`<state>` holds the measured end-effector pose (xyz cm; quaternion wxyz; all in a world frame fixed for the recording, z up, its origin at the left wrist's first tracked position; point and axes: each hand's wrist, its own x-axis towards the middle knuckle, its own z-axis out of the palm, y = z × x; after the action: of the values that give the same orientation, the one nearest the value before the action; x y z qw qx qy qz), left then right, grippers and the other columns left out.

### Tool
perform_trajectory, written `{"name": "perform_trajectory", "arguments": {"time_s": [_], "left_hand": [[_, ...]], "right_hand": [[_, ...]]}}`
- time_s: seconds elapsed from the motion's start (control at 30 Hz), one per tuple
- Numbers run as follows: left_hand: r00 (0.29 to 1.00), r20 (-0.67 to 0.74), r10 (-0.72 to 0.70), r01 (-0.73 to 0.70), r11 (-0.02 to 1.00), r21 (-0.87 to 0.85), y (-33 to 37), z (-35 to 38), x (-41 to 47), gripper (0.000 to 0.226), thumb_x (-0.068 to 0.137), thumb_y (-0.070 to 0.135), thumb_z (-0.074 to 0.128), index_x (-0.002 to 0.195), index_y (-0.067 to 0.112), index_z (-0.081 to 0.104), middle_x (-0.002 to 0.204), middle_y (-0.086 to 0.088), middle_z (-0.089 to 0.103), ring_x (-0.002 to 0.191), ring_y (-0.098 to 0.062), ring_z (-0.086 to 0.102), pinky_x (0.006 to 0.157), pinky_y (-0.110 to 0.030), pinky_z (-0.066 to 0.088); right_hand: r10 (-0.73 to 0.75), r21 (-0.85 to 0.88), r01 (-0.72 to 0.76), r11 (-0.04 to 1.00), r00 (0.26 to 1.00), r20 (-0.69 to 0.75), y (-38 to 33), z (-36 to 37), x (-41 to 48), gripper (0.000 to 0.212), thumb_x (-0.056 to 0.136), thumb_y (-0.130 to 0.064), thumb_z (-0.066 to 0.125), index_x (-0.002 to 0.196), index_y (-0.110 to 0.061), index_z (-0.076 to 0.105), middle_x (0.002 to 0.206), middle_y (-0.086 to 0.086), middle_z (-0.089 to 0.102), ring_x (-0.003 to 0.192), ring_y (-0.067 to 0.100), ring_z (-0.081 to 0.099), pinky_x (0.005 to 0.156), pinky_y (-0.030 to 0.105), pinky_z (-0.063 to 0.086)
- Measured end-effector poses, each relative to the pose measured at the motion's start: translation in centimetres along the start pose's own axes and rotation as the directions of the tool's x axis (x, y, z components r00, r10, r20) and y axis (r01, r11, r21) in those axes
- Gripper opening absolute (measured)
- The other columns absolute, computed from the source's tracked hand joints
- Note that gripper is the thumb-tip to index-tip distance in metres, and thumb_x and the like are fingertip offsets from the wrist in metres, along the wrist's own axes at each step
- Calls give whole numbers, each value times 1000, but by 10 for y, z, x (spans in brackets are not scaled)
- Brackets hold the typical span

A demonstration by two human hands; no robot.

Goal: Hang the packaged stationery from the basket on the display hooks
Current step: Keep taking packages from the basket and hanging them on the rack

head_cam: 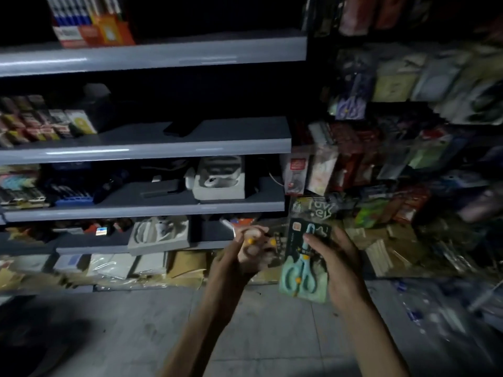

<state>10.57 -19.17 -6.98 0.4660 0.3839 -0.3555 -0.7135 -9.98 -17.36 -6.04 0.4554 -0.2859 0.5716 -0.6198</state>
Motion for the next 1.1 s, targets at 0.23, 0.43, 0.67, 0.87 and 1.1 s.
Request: {"name": "perform_trajectory", "arguments": {"time_s": [0.23, 0.43, 0.67, 0.87, 1.1], "left_hand": [[976, 216, -37, -79, 859, 506, 21, 55, 52, 18, 95, 20, 75, 106, 6, 79, 90, -11, 78, 80, -23, 72, 70, -30, 56], [982, 185, 17, -91, 914, 396, 0, 106, 96, 21, 92, 17, 77, 104, -1, 77, 94, -27, 74, 81, -30, 69, 73, -38, 57], [976, 211, -46, 6, 982, 187, -24, 153, 142, 34, 89, 23, 76, 114, -1, 72, 105, -23, 75, 89, -30, 71, 77, -40, 61], [974, 211, -82, 56, 991, 124, -27, 169, 199, 47, 83, 39, 86, 106, 2, 71, 93, -28, 59, 91, -37, 59, 92, -57, 53], [979, 206, -4, -31, 986, 163, -11, 182, 257, 22, 89, 34, 79, 93, 12, 76, 86, -21, 66, 82, -32, 58, 78, -47, 48]], "right_hand": [[-217, -260, 247, 934, 966, 137, -49, -70, 45, 44, 91, -13, 79, 126, -32, 59, 120, 2, 71, 100, 23, 74, 90, 47, 61], [-343, -256, 307, 917, 932, -112, -63, -108, 71, 43, 93, -19, 77, 123, -30, 48, 122, -4, 67, 112, 18, 67, 98, 52, 54], [-329, -242, 265, 933, 900, -285, -72, -135, 109, 54, 92, -52, 68, 138, -31, 49, 142, 4, 58, 129, 27, 58, 107, 58, 48], [-450, -429, 316, 846, 855, -259, -102, -139, 156, 8, 103, -24, 62, 100, -18, 65, 98, 9, 68, 90, 18, 64, 80, 36, 48], [-488, -518, 280, 808, 811, -323, -131, -137, 214, 12, 97, -17, 71, 109, -14, 69, 91, -5, 72, 79, -2, 67, 68, 25, 52]]}}
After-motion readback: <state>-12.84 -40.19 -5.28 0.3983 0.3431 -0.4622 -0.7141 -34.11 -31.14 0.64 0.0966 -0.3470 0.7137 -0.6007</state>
